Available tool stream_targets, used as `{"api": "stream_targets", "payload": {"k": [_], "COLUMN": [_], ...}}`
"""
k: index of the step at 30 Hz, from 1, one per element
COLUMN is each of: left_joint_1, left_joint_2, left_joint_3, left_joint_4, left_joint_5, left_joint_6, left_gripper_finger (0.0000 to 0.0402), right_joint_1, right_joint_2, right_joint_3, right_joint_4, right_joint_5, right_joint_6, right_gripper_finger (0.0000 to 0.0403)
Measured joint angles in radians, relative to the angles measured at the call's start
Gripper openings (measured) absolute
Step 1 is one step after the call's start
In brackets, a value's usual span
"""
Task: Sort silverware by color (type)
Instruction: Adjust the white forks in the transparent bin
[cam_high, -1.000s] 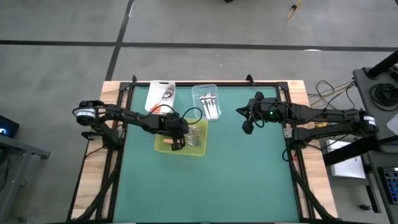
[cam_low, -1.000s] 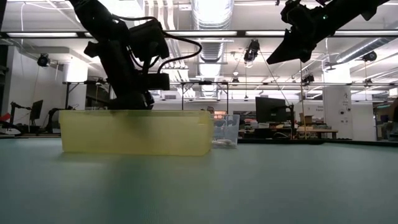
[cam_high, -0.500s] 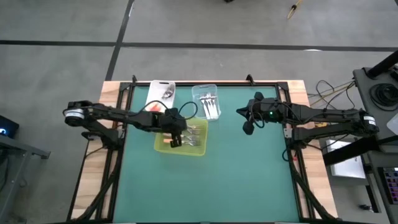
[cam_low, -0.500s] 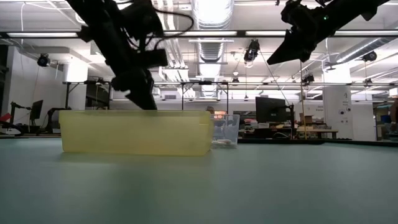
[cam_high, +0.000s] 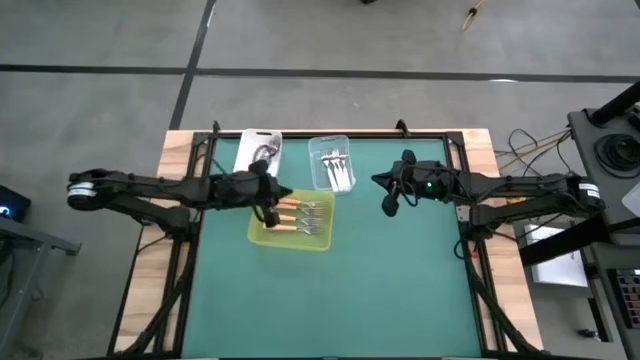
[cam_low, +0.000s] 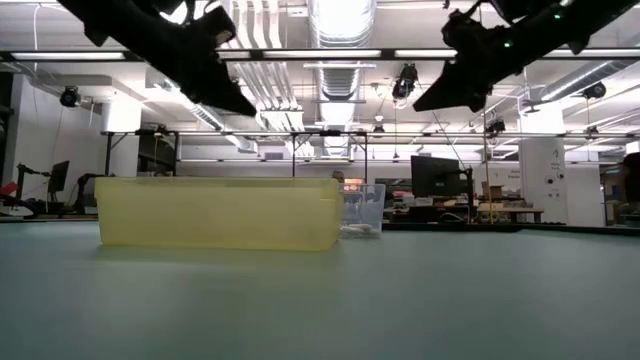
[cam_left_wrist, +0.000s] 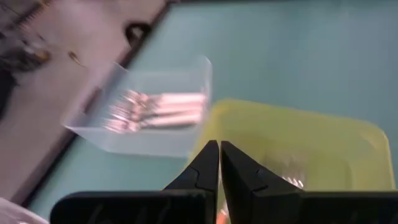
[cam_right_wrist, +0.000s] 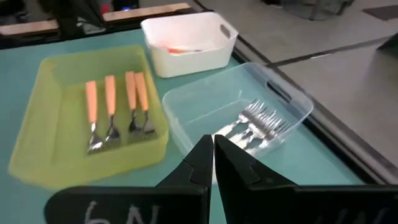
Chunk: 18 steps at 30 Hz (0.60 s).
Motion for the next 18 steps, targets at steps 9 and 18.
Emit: {"api": "stream_targets", "payload": {"k": [9, 18], "left_joint_1": [0.006, 0.014], "left_joint_2": [-0.139, -0.233], "left_joint_3": [-0.053, -0.053], "left_joint_4": [0.119, 0.12], "left_joint_5": [-0.128, -0.224], "left_joint_6": [0.017, 0.098], "left_gripper_finger": [0.0, 0.0], "right_joint_1": [-0.045, -0.122], "right_joint_2": [0.229, 0.49], "right_joint_3": [0.199, 0.502], "right_joint_4": [-0.007, -0.192], "right_joint_5": [0.034, 0.034], "right_joint_6": [-0.024, 0.036], "right_gripper_finger": [0.0009, 0.0009]}}
